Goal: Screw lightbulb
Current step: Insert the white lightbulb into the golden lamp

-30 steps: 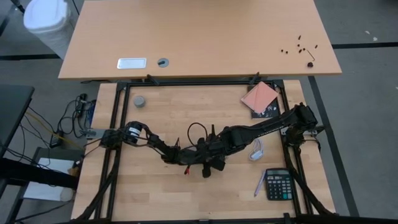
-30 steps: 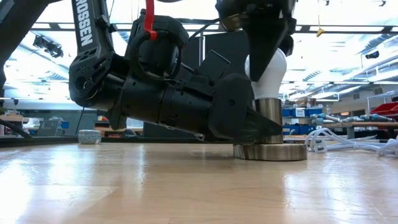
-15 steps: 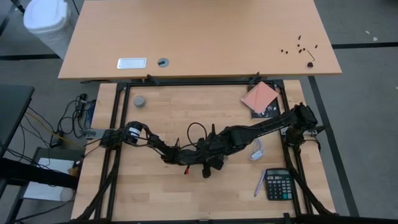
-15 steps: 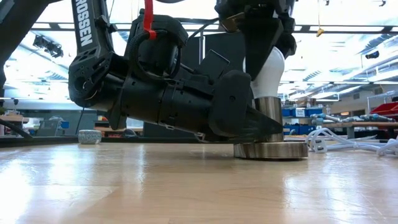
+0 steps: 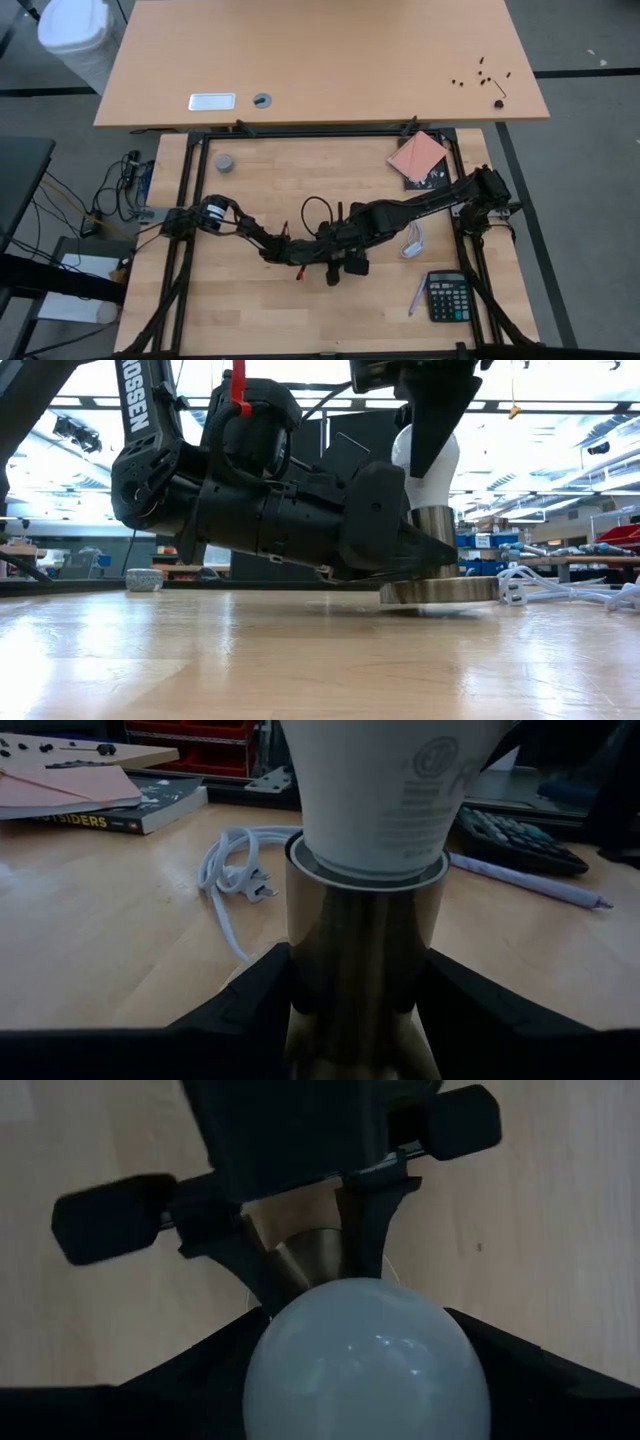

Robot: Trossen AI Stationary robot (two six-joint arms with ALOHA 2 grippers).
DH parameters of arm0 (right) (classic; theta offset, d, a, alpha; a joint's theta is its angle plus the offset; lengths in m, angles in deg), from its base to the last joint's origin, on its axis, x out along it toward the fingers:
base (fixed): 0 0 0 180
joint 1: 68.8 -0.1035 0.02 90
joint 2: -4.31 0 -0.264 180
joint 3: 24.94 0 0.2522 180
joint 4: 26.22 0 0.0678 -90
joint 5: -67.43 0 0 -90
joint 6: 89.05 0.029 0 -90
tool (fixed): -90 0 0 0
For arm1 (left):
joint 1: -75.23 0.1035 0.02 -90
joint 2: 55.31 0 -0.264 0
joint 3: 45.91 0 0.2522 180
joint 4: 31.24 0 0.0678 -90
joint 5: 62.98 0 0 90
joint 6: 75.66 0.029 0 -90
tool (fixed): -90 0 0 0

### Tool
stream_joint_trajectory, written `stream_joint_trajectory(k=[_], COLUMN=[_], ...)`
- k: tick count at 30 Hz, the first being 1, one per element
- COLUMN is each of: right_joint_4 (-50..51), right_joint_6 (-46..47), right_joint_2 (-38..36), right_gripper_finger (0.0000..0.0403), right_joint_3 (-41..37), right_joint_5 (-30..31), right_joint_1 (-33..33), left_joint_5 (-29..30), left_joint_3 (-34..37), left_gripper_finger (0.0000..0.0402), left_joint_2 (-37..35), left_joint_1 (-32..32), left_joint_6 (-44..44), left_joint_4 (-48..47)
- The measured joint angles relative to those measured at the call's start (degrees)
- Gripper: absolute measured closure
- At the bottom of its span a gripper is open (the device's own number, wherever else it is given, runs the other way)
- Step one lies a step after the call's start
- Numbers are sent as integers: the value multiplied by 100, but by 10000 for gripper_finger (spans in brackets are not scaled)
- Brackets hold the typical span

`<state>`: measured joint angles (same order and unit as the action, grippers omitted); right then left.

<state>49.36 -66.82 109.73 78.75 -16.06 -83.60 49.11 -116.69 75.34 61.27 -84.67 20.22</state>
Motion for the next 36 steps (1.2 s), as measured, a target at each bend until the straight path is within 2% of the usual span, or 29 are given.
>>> stream_joint_trajectory(k=[9,21,28,36], right_joint_4=[-27,-100,73,833], right_joint_6=[-198,-298,-786,-1893], right_joint_2=[0,-11,-13,-17], right_gripper_finger=[111,7,12,13], right_joint_3=[-14,-79,215,459], right_joint_5=[-141,-295,-325,-123], right_joint_1=[68,75,78,-10], left_joint_5=[8,43,30,-257], left_joint_3=[2,22,22,18], left_gripper_finger=[208,208,208,208], left_joint_2=[0,11,11,11], left_joint_1=[2,7,5,7], left_joint_6=[63,104,111,299], left_joint_4=[-24,-79,-87,-88])
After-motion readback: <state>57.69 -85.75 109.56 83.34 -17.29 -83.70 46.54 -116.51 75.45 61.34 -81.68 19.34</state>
